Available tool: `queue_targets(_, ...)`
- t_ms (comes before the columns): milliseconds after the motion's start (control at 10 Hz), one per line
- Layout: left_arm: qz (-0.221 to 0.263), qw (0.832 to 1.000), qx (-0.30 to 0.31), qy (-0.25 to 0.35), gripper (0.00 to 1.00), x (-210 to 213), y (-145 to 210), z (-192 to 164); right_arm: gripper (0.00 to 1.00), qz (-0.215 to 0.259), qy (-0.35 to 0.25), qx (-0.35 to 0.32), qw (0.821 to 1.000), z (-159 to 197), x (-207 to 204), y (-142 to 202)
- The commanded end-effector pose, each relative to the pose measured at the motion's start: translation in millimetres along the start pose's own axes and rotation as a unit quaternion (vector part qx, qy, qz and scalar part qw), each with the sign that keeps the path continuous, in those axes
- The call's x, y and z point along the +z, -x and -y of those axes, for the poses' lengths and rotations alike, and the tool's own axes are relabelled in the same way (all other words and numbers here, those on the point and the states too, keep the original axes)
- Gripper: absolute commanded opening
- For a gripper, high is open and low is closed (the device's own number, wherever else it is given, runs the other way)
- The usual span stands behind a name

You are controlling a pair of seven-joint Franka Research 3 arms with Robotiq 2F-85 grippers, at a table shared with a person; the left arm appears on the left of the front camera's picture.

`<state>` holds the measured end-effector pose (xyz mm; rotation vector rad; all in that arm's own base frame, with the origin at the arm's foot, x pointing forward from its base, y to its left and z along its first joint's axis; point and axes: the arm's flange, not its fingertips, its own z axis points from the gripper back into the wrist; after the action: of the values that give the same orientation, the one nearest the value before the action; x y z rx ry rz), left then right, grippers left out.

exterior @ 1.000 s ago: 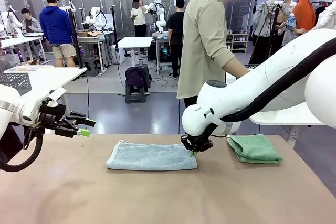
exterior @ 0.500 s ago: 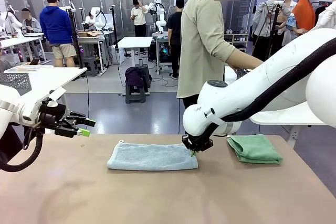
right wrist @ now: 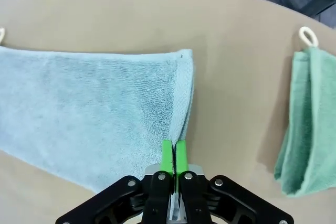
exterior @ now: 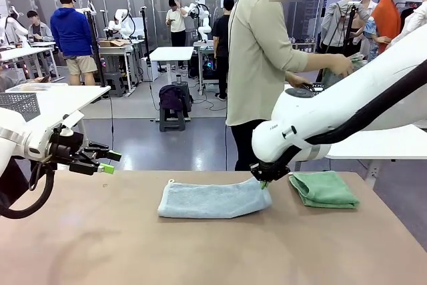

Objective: Fold the towels and place them in the basket.
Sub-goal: When a person lays out a Towel with hook on the table, fold it in half twice.

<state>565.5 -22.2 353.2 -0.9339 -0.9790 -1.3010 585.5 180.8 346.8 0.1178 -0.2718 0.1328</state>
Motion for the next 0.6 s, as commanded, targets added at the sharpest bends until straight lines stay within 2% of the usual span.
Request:
queue_targets(0, 0.001, 1.000, -0.001, 0.000, 0.80, 1.0, -0.9, 0.7, 0.00, -0.001, 0.013, 0.040, 0.999, -17.7, 26.2, 4.8)
queue_targets(200, 0.001, 1.000, -0.001, 0.000, 0.80, 1.0, -0.9, 0.7, 0.00, 0.011, 0.030, 0.081, 0.996, -59.6, 61.2, -8.1)
queue_targets(500, 0.001, 1.000, -0.001, 0.000, 0.80, 1.0, -0.9, 0.7, 0.00, -0.016, 0.027, 0.100, 0.995, -143.7, 79.4, -32.8)
